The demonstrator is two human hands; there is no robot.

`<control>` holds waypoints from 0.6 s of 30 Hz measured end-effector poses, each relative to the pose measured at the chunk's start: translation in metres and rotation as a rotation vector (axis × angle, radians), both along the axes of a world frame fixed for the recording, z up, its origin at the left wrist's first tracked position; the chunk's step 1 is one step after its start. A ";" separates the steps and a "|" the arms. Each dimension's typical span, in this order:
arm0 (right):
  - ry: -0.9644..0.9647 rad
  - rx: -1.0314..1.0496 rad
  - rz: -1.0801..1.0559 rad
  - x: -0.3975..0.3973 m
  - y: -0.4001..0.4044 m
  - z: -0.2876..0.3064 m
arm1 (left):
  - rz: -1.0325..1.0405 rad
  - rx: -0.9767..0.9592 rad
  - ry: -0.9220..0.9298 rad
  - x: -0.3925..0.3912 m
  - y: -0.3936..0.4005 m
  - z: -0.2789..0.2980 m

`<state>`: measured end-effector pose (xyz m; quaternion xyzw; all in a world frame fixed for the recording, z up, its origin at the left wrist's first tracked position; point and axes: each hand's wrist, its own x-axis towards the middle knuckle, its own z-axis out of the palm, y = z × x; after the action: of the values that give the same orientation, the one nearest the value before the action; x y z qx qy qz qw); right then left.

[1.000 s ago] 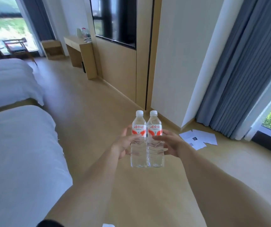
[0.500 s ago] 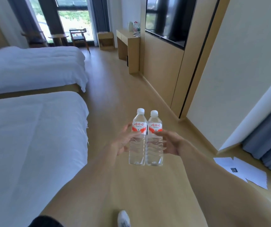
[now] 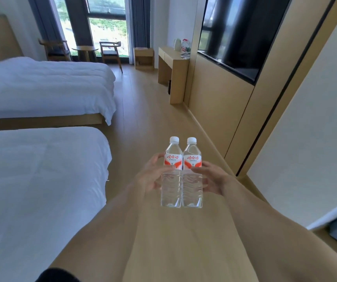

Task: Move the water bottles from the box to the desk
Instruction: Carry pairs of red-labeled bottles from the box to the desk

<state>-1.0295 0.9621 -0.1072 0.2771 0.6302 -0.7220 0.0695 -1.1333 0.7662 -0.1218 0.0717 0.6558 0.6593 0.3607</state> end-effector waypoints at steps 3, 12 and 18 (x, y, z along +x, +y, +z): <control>-0.001 -0.005 0.005 -0.038 0.011 0.002 | 0.003 -0.029 0.029 -0.037 0.009 0.005; -0.023 -0.032 0.079 -0.155 0.057 -0.022 | 0.068 -0.041 -0.006 -0.141 0.048 -0.012; -0.031 -0.068 0.170 -0.252 0.106 -0.040 | 0.147 -0.059 0.002 -0.218 0.088 -0.022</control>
<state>-1.2819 1.0679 -0.1470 0.2312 0.6253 -0.7302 0.1495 -1.3516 0.8546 -0.1439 0.0132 0.6789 0.6642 0.3127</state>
